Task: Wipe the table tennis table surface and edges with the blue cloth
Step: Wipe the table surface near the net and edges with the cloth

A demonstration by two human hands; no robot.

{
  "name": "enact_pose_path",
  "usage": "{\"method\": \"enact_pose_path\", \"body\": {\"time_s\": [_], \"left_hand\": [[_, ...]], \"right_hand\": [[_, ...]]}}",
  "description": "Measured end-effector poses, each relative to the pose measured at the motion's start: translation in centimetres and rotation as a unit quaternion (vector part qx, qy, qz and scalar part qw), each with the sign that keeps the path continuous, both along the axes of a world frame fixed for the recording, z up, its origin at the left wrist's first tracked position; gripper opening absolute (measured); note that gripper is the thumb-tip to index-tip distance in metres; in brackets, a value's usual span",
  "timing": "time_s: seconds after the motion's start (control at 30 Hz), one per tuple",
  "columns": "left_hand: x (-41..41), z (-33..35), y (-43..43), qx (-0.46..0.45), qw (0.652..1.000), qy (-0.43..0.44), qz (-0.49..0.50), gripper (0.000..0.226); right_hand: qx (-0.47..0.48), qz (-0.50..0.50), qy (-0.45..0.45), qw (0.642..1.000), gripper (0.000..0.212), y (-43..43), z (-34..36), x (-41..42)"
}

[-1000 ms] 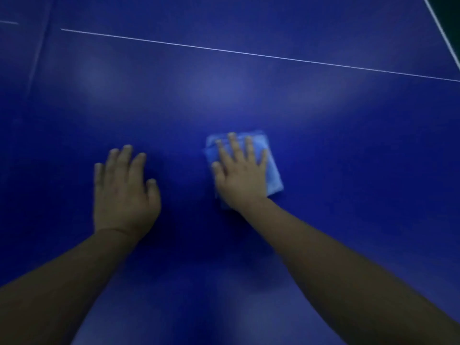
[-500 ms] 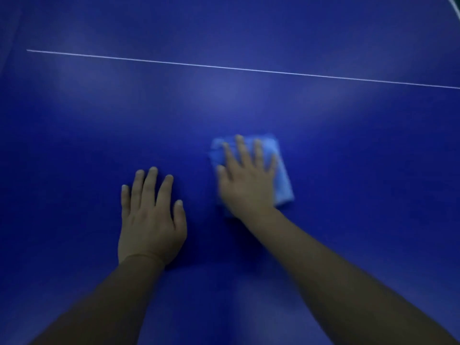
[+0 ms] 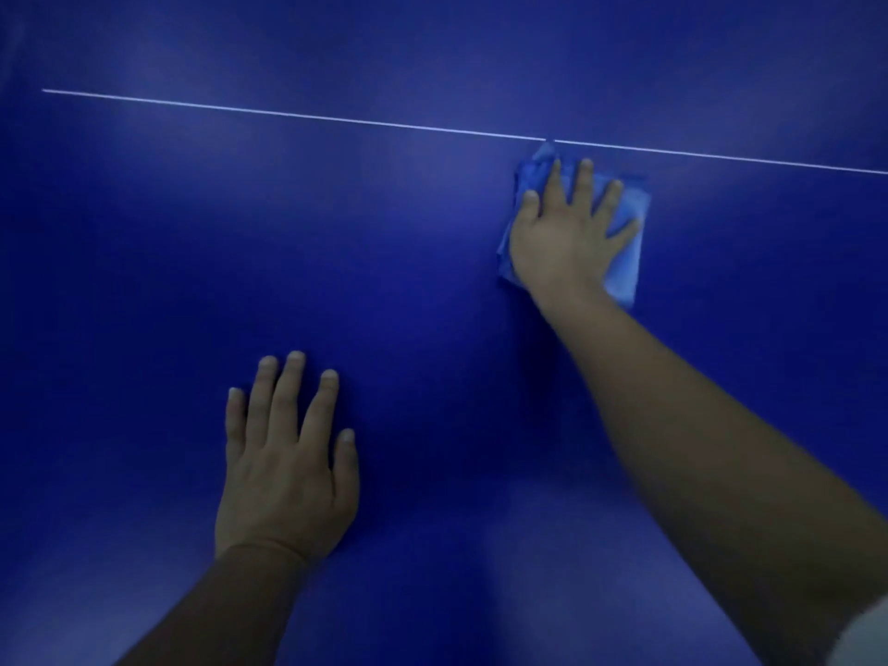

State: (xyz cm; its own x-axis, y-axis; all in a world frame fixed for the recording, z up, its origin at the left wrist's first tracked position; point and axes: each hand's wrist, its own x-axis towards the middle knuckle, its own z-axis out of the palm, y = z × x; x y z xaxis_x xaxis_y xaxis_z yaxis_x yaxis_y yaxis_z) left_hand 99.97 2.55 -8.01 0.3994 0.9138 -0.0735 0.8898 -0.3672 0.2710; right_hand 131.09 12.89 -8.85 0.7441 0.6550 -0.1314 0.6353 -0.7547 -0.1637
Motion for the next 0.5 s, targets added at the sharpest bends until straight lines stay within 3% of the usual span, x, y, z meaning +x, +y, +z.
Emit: {"method": "enact_pose_path", "body": {"time_s": [0.1,0.23,0.33,0.5], "left_hand": [[-0.1,0.0,0.1,-0.007,1.000,0.008,0.001,0.062],[-0.1,-0.2,0.1,-0.009,1.000,0.005,0.003,0.062],[-0.1,-0.1,0.1,-0.012,1.000,0.002,0.004,0.063],[-0.1,0.0,0.0,-0.019,1.000,0.003,0.000,0.064]], "right_hand": [[0.011,0.088,-0.030,0.996,0.057,2.2,-0.1,-5.8],[0.000,0.231,0.025,0.973,0.056,8.8,-0.1,-8.6],[-0.014,0.153,-0.001,0.988,0.057,9.8,0.3,-2.0],[0.002,-0.049,0.007,0.999,0.058,0.6,0.4,6.4]]}}
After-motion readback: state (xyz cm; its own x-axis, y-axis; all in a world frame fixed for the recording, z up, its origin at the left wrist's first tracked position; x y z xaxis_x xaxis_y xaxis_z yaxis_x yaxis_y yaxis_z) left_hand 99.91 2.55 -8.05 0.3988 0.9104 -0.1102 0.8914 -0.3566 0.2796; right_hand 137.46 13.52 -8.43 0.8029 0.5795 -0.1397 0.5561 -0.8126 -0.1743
